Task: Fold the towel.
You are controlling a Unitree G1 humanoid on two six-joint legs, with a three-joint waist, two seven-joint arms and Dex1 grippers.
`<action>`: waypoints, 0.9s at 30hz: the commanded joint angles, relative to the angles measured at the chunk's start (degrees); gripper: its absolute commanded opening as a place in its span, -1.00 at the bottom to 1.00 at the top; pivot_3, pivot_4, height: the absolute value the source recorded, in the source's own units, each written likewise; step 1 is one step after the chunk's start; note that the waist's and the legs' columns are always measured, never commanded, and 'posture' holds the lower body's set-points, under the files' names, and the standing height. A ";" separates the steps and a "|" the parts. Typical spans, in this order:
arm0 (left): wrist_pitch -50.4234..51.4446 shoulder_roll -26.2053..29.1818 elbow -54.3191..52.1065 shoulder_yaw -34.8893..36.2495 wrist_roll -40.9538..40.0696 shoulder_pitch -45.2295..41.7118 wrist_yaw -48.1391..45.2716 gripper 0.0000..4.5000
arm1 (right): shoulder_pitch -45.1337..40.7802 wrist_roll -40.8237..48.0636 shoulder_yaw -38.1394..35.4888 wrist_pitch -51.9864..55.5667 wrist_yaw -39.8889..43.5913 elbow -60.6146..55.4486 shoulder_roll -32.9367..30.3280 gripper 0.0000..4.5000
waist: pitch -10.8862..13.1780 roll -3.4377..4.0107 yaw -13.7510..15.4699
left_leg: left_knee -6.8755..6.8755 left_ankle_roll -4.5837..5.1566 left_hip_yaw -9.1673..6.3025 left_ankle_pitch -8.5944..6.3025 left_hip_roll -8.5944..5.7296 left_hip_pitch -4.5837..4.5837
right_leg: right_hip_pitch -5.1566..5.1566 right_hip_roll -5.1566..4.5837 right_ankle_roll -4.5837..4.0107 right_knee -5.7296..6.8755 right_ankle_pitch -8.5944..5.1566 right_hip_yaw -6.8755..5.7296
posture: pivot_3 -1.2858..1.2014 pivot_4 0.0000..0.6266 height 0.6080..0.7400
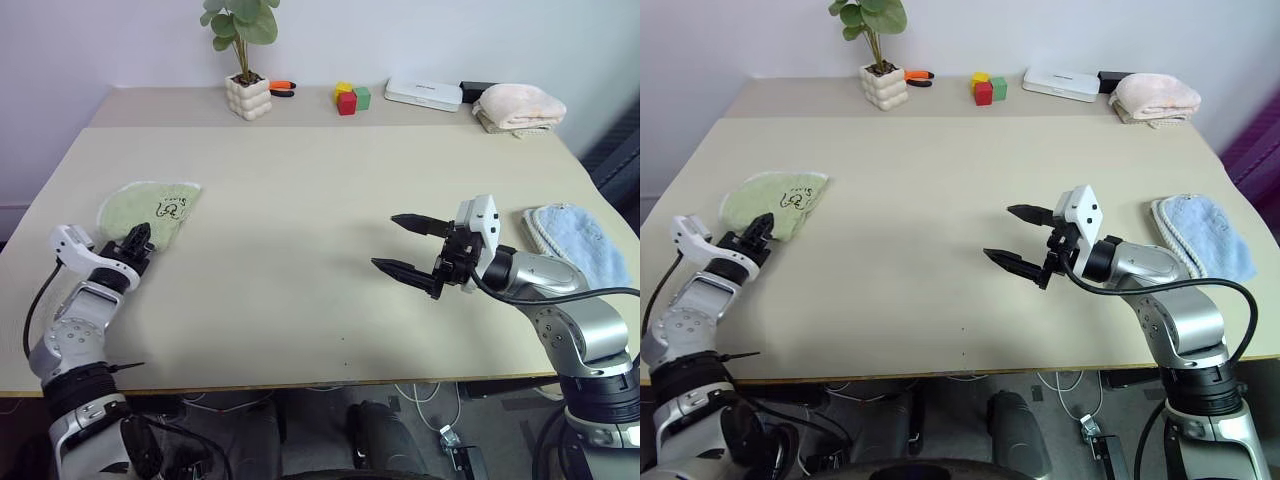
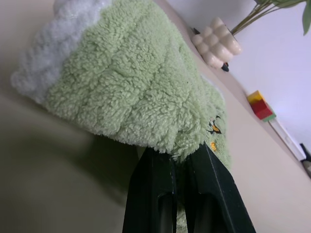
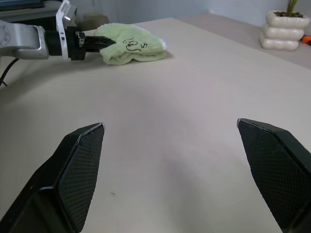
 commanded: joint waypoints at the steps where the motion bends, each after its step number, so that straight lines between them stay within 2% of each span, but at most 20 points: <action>1: -0.19 0.30 -1.05 -0.78 -0.43 0.58 -0.82 -1.00 | 0.34 0.15 -1.56 -1.44 -0.04 -0.66 0.07 0.98 | 0.00 0.00 -0.02 | 0.00 0.00 0.00 0.00 0.00 0.00 | 0.00 0.00 0.00 0.00 0.00 0.00 | 0.03 -0.52 1.00; 9: -0.59 0.40 -2.75 -1.31 -0.57 2.44 -0.46 -1.00 | 0.96 -0.29 -1.57 -1.89 -0.54 -0.77 0.09 0.98 | 0.00 0.00 -0.07 | -0.01 0.00 0.00 0.00 0.00 0.01 | 0.00 0.00 0.00 0.01 0.00 0.01 | 0.03 -0.52 1.00; 12: -2.68 0.81 -3.06 -3.97 3.36 3.13 0.72 -1.00 | 0.90 -0.80 -1.27 -2.38 -0.72 -0.47 0.12 0.98 | 0.00 0.00 -0.05 | -0.01 0.00 0.00 0.00 0.01 0.01 | 0.00 0.01 0.00 0.01 0.00 0.00 | 0.03 -0.52 1.00; 15: -2.21 -0.30 -3.19 -3.74 1.80 2.88 0.49 -1.00 | 0.45 -1.05 -1.07 -2.49 -0.83 -0.18 0.21 0.98 | 0.00 0.00 0.06 | 0.01 0.00 0.01 0.00 0.00 0.01 | 0.02 -0.01 0.00 0.00 0.00 0.00 | 0.03 -0.52 1.00; 18: -1.66 -0.94 -3.18 -2.08 -0.63 2.91 0.95 -0.55 | 0.20 -1.11 -0.98 -2.52 -0.84 -0.05 0.16 1.00 | 0.00 0.00 0.00 | 0.01 0.00 0.00 0.00 0.00 0.01 | 0.02 -0.01 -0.01 0.01 0.00 0.00 | 0.03 -0.52 1.00; 19: -1.42 -0.92 -3.36 -1.97 -1.14 3.04 0.71 -0.35 | 0.15 -1.16 -0.97 -2.55 -0.83 0.00 0.14 1.00 | 0.00 0.00 0.00 | 0.00 0.00 0.00 0.00 0.01 0.01 | 0.01 0.00 -0.01 0.01 0.00 0.00 | 0.03 -0.52 1.00; 21: -1.36 -1.16 -3.79 -1.50 -1.92 3.21 1.30 0.08 | -0.04 -1.23 -0.95 -2.63 -0.79 0.20 0.15 1.00 | 0.00 0.00 -0.02 | 0.00 0.00 0.00 0.00 0.01 0.01 | 0.01 0.00 0.00 0.01 0.00 0.00 | 0.03 -0.52 1.00; 24: -1.30 -1.48 -5.15 -1.07 -3.38 4.06 1.32 0.83 | -0.47 -1.69 -0.65 -2.92 -0.76 0.71 0.29 1.00 | 0.00 0.00 -0.06 | 0.01 0.00 0.00 0.00 0.00 0.02 | 0.01 0.00 0.00 0.01 0.00 0.00 | 0.03 -0.52 1.00; 25: -1.07 -1.76 -6.07 -0.68 -4.13 4.65 1.55 0.98 | -0.62 -1.71 -0.60 -2.93 -0.79 0.79 0.40 1.00 | 0.00 0.00 -0.08 | 0.00 0.00 0.00 0.00 0.01 0.02 | 0.01 0.00 0.00 0.01 0.00 0.00 | 0.03 -0.52 1.00; 27: 0.58 -2.20 -8.43 -0.42 -5.72 6.72 2.10 0.98 | -0.77 -1.84 -0.53 -3.01 -0.73 0.95 0.52 1.00 | -0.01 0.01 -0.29 | -0.03 0.00 0.02 0.00 0.01 0.03 | 0.00 0.00 0.00 0.01 0.00 0.02 | 0.03 -0.52 1.00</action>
